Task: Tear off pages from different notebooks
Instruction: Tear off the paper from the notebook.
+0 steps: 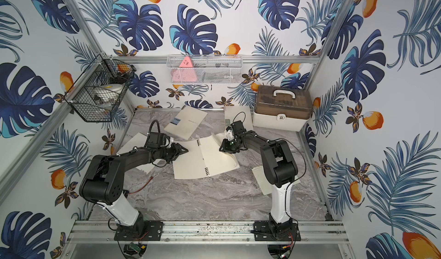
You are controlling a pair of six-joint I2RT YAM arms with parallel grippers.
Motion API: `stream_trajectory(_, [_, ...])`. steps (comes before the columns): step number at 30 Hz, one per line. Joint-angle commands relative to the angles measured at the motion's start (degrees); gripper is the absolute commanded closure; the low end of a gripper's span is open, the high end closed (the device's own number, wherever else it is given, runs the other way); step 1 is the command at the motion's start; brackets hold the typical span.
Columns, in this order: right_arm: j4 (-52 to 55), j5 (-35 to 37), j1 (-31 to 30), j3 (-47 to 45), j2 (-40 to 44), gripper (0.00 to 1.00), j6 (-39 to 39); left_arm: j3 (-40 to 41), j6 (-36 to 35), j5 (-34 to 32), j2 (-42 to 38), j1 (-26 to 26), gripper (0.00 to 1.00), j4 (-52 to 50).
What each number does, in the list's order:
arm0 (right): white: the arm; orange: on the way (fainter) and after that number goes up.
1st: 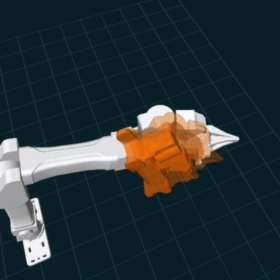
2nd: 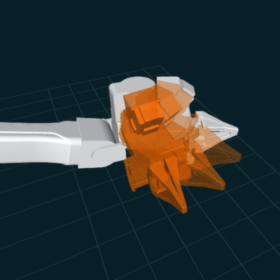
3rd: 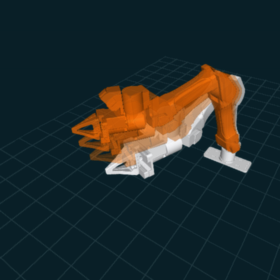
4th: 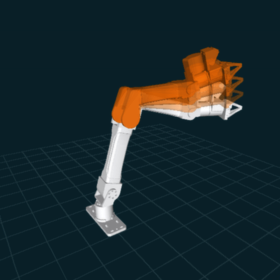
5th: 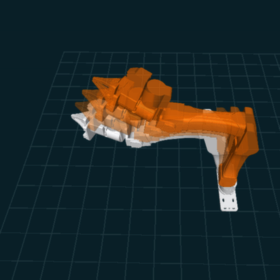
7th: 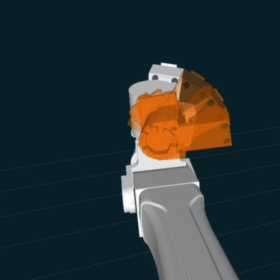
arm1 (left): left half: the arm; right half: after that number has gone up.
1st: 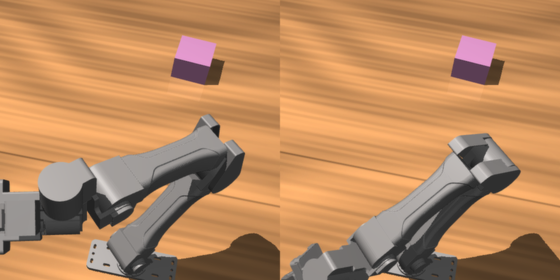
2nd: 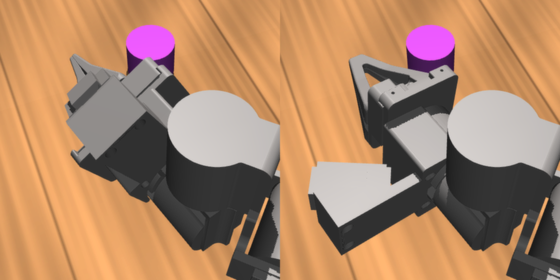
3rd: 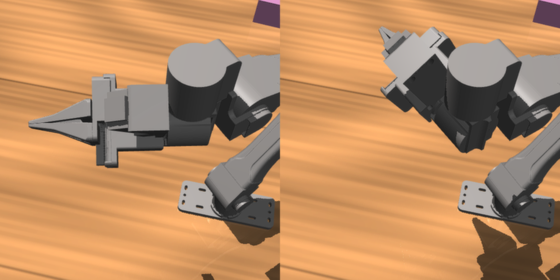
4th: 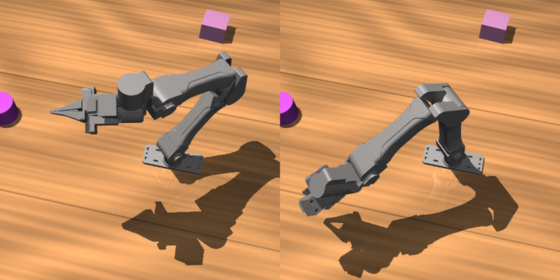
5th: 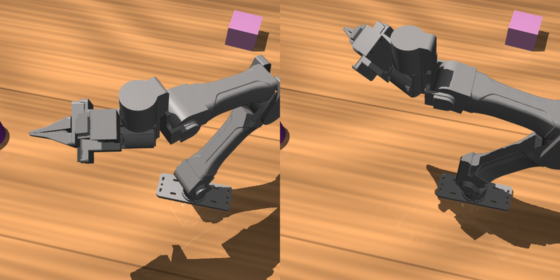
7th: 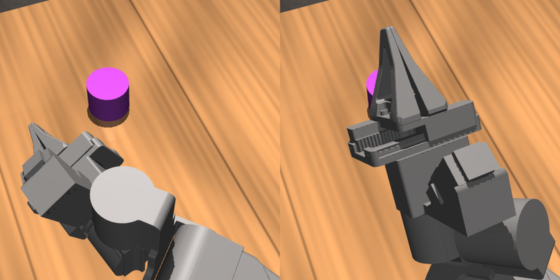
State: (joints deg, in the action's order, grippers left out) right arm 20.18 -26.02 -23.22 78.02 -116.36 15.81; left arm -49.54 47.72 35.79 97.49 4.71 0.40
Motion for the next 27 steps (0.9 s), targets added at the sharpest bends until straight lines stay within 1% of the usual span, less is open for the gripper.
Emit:
stream_trajectory(1, [0.5, -0.7, -1.6, 0.9, -2.1, 0.65, -0.8, -0.2, -0.4, 1.0, 0.2, 0.0, 0.44, 1.4])
stream_trajectory(6, [2.9, 1.8, -3.8, 2.1, -3.3, 0.65, -2.2, -0.2, -0.5, 1.0, 0.3, 0.0, 0.44, 1.3])
stream_trajectory(8, [3.5, 3.0, -3.8, 1.9, -3.1, 0.64, -2.1, -0.1, -0.5, 1.0, 0.4, 0.0, 0.44, 1.4])
stream_trajectory(11, [5.0, 7.1, -3.6, 2.0, -2.1, 0.63, -2.6, -0.2, -0.5, 1.1, 0.5, 0.0, 0.44, 1.4])
stream_trajectory(19, [7.8, 12.8, -2.6, 2.8, -1.3, 0.57, -3.7, 0.0, -0.5, 0.9, 0.5, 0.0, 0.44, 1.3])
stream_trajectory(24, [8.0, 13.0, -1.3, 3.9, -1.1, 0.56, -4.4, -0.2, -0.5, 0.9, 0.9, 0.0, 0.45, 1.3])
stream_trajectory(27, [8.1, 12.2, -0.2, 5.3, -1.4, 0.56, -5.2, -0.4, -0.5, 1.0, 1.1, 0.0, 0.49, 1.6])
